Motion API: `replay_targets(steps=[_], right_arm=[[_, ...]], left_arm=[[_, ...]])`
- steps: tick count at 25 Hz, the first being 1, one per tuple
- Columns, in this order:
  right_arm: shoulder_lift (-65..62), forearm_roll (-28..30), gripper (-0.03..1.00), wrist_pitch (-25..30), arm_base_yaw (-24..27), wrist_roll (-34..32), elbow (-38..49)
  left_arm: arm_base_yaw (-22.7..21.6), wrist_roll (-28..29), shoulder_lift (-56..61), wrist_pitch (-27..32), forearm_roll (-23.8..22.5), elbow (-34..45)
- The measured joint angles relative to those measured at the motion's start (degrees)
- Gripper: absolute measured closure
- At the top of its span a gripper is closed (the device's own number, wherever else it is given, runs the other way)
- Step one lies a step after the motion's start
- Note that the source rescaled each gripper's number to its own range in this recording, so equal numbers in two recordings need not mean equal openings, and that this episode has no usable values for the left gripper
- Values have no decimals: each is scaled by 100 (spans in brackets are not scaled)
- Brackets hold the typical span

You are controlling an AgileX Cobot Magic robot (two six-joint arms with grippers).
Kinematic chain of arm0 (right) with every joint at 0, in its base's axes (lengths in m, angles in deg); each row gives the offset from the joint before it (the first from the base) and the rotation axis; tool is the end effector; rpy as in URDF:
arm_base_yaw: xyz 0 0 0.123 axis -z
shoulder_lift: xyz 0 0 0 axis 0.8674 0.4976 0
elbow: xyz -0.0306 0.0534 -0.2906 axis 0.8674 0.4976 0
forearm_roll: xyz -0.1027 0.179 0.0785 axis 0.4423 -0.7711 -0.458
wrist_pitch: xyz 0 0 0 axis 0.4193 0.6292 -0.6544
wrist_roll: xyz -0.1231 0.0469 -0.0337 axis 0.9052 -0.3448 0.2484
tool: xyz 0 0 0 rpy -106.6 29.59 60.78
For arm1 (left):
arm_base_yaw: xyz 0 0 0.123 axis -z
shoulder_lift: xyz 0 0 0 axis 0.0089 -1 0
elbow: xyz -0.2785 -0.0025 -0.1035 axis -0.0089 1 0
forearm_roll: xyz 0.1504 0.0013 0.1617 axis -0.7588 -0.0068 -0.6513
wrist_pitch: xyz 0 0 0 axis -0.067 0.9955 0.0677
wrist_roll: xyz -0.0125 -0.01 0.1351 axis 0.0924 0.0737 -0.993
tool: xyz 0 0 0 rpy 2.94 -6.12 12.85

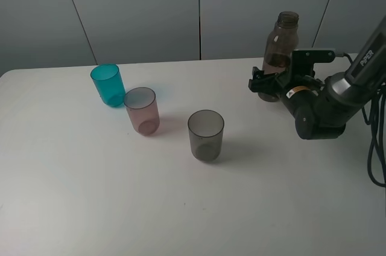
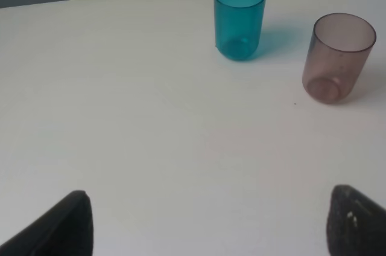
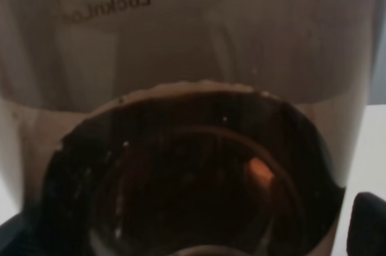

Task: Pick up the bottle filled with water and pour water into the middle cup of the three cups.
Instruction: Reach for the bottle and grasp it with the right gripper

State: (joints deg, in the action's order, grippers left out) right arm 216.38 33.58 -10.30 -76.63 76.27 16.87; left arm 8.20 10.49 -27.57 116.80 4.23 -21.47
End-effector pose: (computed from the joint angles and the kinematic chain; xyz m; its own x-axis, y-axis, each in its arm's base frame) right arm 0.4026 0.0879 0.0752 -0.2452 0.0589 -0.9677 -0.0413 0.9966 0.0712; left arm -0.0070 0.0028 0.2422 -0.4581 0.0491 -0.8875 0.1159 0.9933 -0.0049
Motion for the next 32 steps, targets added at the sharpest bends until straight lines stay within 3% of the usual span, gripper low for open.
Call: replay_targets(steps=[21, 23, 24, 26, 27, 32], right_arm=[[245, -203, -3, -16, 0, 188, -423], [245, -194, 11, -27, 0, 188, -423], [245, -194, 27, -34, 0, 188, -423], [245, -180, 77, -39, 0, 188, -423], [245, -180, 96, -53, 0, 233, -423], [245, -134, 95, -51, 0, 254, -423]], left_arm=[[0, 13, 0, 0, 0, 0], [0, 13, 0, 0, 0, 0], [0, 13, 0, 0, 0, 0], [0, 13, 0, 0, 0, 0], [0, 13, 0, 0, 0, 0], [0, 13, 0, 0, 0, 0]])
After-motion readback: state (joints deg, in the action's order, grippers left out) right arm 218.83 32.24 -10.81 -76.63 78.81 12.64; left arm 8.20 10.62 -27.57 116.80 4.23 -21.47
